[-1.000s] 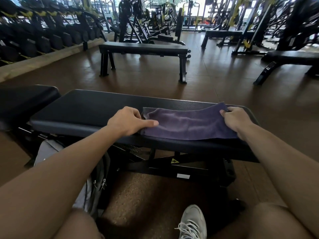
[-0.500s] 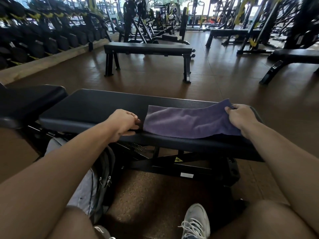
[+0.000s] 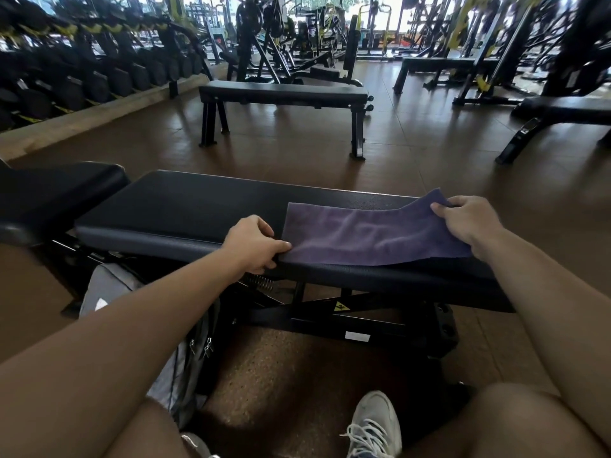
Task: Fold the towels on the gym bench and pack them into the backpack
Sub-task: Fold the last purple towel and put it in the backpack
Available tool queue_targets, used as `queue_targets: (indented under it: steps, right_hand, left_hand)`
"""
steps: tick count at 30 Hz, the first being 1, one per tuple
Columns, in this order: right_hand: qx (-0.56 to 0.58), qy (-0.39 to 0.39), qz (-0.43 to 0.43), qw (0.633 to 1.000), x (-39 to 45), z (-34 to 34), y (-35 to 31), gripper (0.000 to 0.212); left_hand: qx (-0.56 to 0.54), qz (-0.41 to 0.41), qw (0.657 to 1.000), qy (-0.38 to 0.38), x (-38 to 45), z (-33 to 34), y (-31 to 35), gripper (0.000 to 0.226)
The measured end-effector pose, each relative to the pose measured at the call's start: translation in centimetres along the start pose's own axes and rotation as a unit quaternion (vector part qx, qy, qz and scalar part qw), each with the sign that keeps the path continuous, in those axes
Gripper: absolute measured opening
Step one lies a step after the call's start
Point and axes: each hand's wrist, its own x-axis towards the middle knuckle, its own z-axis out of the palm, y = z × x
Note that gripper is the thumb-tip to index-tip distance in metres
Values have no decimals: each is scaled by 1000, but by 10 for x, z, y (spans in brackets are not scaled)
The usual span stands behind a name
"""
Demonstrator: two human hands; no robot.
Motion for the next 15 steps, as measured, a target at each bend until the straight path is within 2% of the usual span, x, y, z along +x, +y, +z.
queue_targets:
  steps: [4, 6, 8, 10, 12, 14, 15]
  right_hand:
    - [-30, 42, -11, 999, -2, -11, -9, 14]
    - [25, 7, -2, 1000, -4, -9, -23, 6]
    - [77, -40, -5, 996, -10, -1, -48, 22]
    - [80, -49, -46, 994, -15, 11, -76, 29]
    - [72, -59, -82, 992, -23, 30, -103, 25]
    - [27, -82, -104, 991, -36, 55, -125, 10]
    - [-2, -91, -110, 990, -42, 70, -132, 9]
  left_hand:
    - [53, -26, 996, -66, -3, 2, 10, 32]
    - [27, -26, 995, -93, -5, 6, 11, 28]
    - [11, -26, 995, -97, -5, 8, 12, 23]
    - [-5, -30, 995, -97, -5, 7, 13, 20]
    - [-20, -34, 995, -97, -4, 7, 12, 19]
    - [-27, -37, 994, -100, -3, 7, 9, 20]
    - [-32, -39, 994, -102, -3, 7, 7, 20]
